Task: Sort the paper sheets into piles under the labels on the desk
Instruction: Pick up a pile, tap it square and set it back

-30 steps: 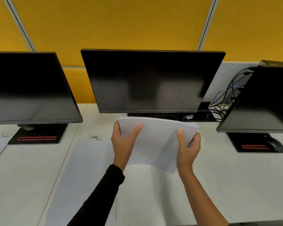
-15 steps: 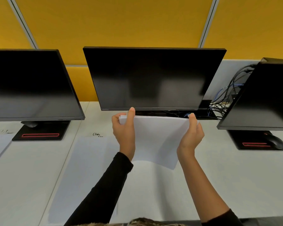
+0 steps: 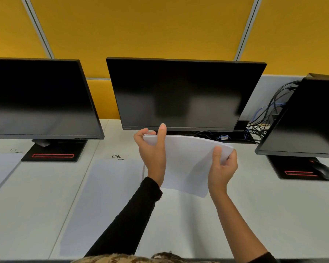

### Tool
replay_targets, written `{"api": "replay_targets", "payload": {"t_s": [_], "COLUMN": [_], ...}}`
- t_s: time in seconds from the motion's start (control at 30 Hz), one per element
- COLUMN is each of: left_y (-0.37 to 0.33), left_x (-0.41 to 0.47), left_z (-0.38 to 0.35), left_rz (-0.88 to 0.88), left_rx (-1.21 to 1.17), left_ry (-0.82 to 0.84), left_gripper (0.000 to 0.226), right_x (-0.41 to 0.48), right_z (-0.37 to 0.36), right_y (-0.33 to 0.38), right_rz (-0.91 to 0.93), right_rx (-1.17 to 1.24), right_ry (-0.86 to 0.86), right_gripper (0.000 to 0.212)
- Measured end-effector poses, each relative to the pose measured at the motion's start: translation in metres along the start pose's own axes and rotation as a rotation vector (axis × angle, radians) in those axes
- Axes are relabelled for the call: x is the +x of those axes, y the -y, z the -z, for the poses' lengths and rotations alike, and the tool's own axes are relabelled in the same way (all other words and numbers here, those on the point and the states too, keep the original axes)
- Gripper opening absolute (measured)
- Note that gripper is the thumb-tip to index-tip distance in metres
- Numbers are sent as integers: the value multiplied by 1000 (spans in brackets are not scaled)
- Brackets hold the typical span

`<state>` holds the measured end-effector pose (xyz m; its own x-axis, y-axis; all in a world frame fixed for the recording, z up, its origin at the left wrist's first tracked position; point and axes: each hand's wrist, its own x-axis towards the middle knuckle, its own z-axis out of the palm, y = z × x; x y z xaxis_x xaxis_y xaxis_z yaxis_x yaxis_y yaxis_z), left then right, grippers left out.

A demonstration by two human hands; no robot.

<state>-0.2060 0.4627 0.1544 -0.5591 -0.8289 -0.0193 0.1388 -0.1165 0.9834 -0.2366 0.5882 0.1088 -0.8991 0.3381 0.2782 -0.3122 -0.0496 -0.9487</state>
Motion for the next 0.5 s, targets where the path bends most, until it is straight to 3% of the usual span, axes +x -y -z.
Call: {"api": "replay_targets", "payload": {"t_s": [0.1, 0.27, 0.5], "left_y": [2, 1, 0], "left_x": [3, 5, 19], "left_z": [1, 2, 10], "left_rz": [13, -165, 23], "left_rx": [77, 192, 124], "left_ry": [4, 47, 98], "left_gripper": [43, 56, 50], "right_x": [-1, -2, -3], "right_z": [1, 2, 3], "right_y": [1, 3, 6], "right_rz": [35, 25, 27], "right_rx": [9, 44, 32], "right_ry": [-3, 11, 31], "right_gripper": [19, 13, 13]}}
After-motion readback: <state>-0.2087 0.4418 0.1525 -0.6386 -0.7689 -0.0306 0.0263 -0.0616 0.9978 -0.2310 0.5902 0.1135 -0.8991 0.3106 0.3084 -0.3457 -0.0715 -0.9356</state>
